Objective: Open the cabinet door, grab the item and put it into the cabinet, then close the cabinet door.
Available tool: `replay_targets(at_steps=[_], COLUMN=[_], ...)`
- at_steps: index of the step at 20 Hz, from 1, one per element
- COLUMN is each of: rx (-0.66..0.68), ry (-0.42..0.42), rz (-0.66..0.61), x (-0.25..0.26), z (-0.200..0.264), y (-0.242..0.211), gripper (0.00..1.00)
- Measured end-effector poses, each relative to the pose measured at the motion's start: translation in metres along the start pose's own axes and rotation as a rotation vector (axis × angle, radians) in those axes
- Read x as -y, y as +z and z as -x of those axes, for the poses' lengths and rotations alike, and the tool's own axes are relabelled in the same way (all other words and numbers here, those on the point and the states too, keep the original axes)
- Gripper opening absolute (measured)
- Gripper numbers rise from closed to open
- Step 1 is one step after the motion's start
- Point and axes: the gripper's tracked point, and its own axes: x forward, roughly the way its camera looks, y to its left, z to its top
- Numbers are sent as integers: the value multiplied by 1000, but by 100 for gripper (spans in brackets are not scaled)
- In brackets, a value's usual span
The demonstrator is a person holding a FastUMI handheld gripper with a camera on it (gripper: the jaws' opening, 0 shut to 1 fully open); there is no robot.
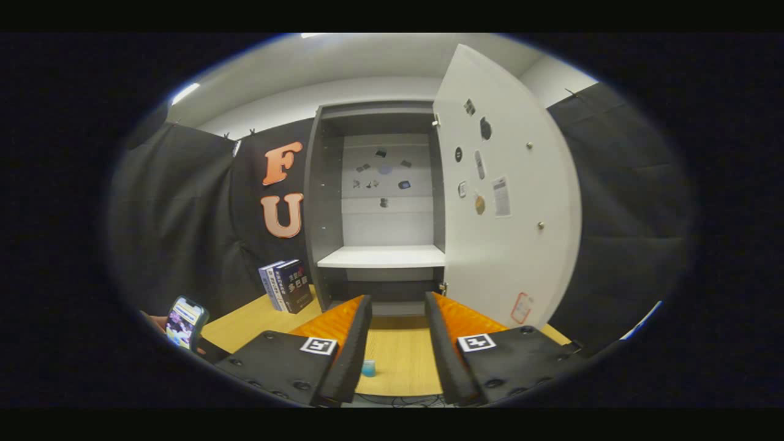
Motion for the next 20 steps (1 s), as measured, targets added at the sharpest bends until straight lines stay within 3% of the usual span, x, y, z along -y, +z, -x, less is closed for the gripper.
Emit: replay_targets(at_steps=[4, 13, 16, 20], rx=[-115, -431, -499, -567], ry=[70, 8, -17, -53], rz=[-44, 154, 122, -14], x=[-40, -58, -55, -49], z=[-47, -98, -102, -102], y=[-59, -233, -274, -311], gripper=[99, 99, 99, 99])
